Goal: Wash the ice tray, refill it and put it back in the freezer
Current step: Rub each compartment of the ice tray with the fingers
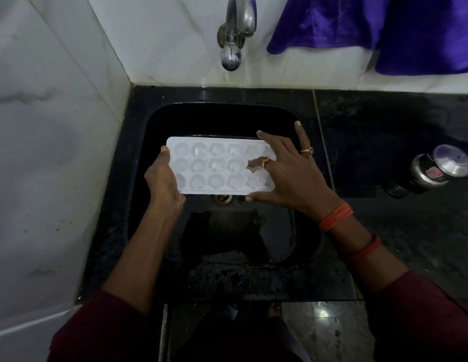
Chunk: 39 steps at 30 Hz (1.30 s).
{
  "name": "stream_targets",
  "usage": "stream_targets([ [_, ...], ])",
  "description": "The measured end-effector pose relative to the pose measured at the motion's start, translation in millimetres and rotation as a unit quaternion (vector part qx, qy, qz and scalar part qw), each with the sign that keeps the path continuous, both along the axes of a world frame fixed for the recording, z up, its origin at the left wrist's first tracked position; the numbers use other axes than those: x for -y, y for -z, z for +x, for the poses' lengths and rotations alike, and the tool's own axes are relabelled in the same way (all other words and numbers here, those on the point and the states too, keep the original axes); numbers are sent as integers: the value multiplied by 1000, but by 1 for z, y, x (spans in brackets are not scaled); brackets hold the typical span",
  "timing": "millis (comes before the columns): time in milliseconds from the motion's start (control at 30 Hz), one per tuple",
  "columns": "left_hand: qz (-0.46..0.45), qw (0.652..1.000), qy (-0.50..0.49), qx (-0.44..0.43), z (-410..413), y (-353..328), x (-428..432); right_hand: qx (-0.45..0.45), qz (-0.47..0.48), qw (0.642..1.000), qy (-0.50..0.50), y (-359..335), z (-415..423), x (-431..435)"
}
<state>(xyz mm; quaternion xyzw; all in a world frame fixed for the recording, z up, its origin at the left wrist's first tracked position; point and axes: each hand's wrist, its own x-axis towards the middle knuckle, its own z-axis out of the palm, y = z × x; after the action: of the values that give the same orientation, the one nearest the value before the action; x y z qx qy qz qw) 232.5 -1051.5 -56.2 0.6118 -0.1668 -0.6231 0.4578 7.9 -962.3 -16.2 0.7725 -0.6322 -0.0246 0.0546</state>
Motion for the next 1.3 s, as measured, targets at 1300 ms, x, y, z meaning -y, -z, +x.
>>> stream_targets([
  [1300, -10, 1000, 8, 5, -1, -5, 0, -32, 2, 999, 14, 0, 0, -2],
])
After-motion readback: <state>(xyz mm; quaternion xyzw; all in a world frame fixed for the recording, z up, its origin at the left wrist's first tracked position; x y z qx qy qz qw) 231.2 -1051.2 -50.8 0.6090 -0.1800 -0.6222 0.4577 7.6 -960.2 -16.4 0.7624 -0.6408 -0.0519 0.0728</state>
